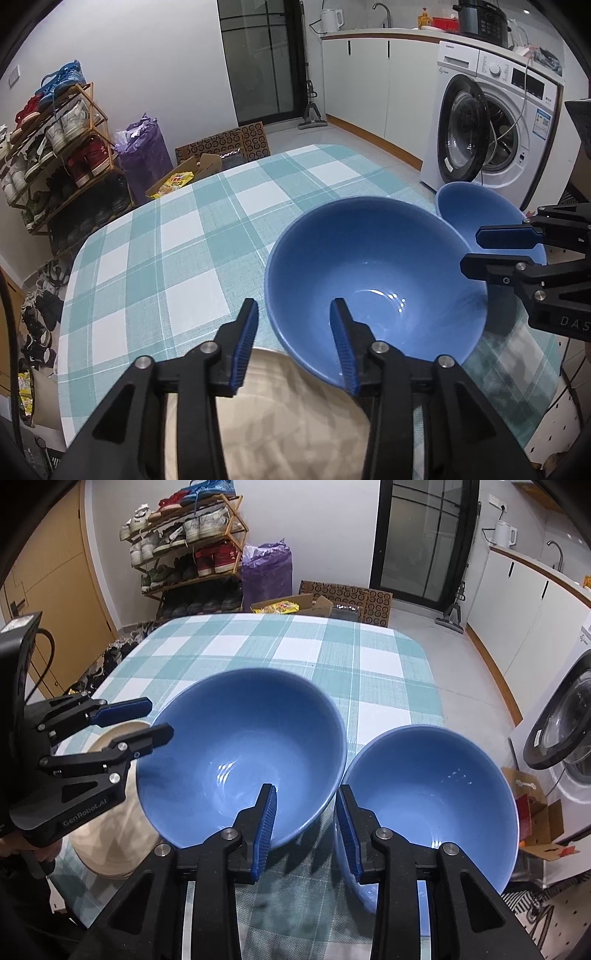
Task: Organize plates and bowls
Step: 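Open both tools and pull them back from the placed bowl, then move both tools to the rim of the other blue bowl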
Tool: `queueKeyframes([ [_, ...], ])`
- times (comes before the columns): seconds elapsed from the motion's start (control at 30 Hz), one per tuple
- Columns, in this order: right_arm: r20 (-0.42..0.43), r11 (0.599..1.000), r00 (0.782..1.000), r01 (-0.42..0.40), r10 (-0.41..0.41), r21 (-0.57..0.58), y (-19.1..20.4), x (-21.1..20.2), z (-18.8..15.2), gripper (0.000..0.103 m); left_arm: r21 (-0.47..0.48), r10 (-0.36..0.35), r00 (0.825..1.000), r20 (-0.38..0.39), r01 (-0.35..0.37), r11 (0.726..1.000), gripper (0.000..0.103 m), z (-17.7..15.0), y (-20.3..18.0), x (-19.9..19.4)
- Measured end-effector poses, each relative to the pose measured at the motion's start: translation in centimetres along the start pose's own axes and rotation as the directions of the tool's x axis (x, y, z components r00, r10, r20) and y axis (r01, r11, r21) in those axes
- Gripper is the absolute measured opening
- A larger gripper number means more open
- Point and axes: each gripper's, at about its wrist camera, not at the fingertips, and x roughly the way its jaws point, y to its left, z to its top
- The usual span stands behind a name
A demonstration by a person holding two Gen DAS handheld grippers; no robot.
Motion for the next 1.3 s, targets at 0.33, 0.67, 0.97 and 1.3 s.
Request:
queueKeyframes([
  [0.33, 0.091, 0.999, 0.996, -0.018, 0.015, 0.033, -0.8, -2.4, 0.1, 0.067, -0.024, -0.057, 0.996, 0.073, 0.059, 0.998, 0.064, 0.9, -0.7, -2.1],
  [0.67, 0.183, 0.995, 0.983, -0.024, 0.006, 0.096, -1.4, -4.6, -0.8, 0.089, -0.005, -0.065, 0.986, 0.155, 0.067, 0.998, 0.098, 2.0, -1.6, -4.1],
  [0.97, 0.257, 0.987, 0.966, -0.019, -0.022, 0.159, -3.0, -7.4, -2.7, 0.101, 0.001, -0.123, 0.985, 0.120, 0.124, 0.992, 0.103, 2.9, -2.8, -3.2],
  [1.3, 0.289, 0.985, 0.956, 0.006, -0.057, 0.175, -4.9, -9.2, -4.6, 0.102, 0.007, -0.147, 0.982, 0.115, 0.147, 0.989, 0.103, 3.9, -4.3, -2.6],
])
